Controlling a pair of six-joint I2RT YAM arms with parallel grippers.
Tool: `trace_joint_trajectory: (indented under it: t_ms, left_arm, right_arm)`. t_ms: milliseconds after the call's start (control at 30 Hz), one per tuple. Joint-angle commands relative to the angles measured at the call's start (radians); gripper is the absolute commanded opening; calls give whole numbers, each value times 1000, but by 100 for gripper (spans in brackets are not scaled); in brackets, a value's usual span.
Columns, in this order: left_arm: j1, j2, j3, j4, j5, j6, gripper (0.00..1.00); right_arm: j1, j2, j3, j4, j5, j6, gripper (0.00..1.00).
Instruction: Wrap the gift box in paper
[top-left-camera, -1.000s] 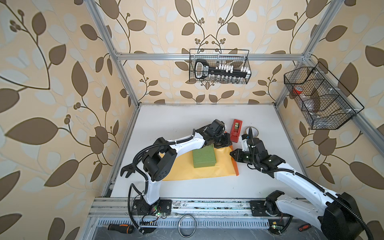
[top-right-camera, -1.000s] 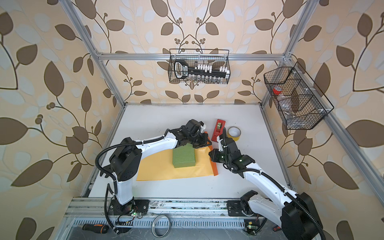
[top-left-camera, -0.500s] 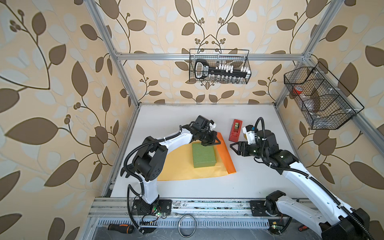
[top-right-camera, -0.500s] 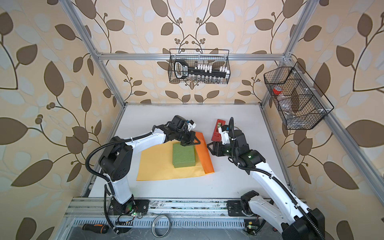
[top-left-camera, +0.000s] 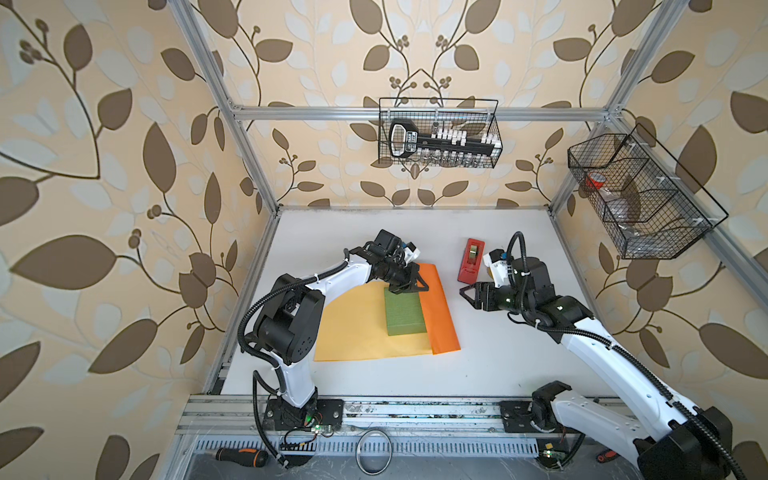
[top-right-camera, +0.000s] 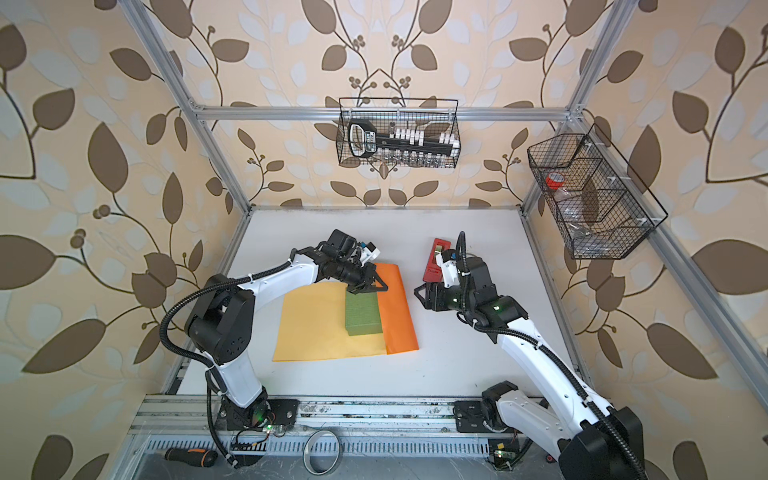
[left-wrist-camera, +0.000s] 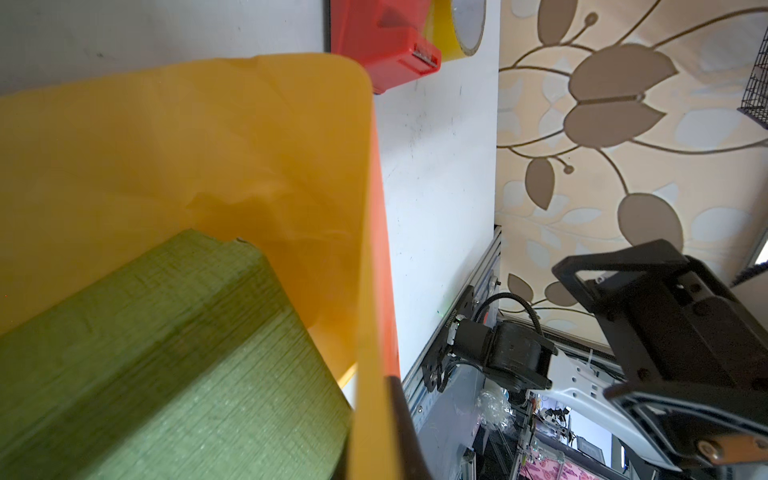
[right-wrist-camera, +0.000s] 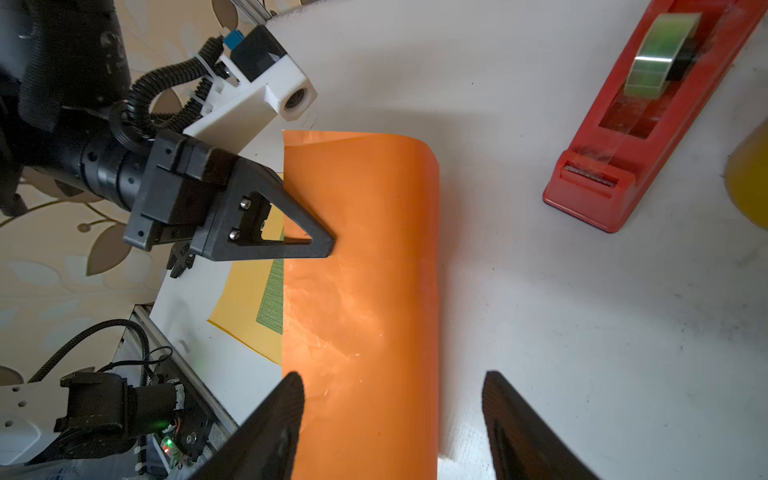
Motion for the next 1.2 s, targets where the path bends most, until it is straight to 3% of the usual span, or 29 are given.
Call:
trace_joint_trajectory:
  t_ms: [0, 367, 600, 767, 1000, 1167]
  left_arm:
    - [36, -43, 25, -57, 47, 31, 0]
    - [101, 14, 123, -313, 47, 176, 0]
    - [117, 73, 231, -509, -34, 306, 0]
    - [147, 116, 288, -608, -20, 366, 0]
    - [193, 116, 283, -639, 0, 400, 0]
    - [215, 122, 279, -642, 8, 414, 0]
  right_arm:
    - [27, 32, -26, 78, -10, 19, 72]
    - [114, 152, -32, 198, 9, 45, 79]
    - [128, 177, -42, 230, 3, 44, 82]
    - [133, 196, -45, 245, -15, 44, 83]
    - [147, 240, -42, 276, -27, 48, 86]
    - [163, 295, -35, 307, -38, 73, 95]
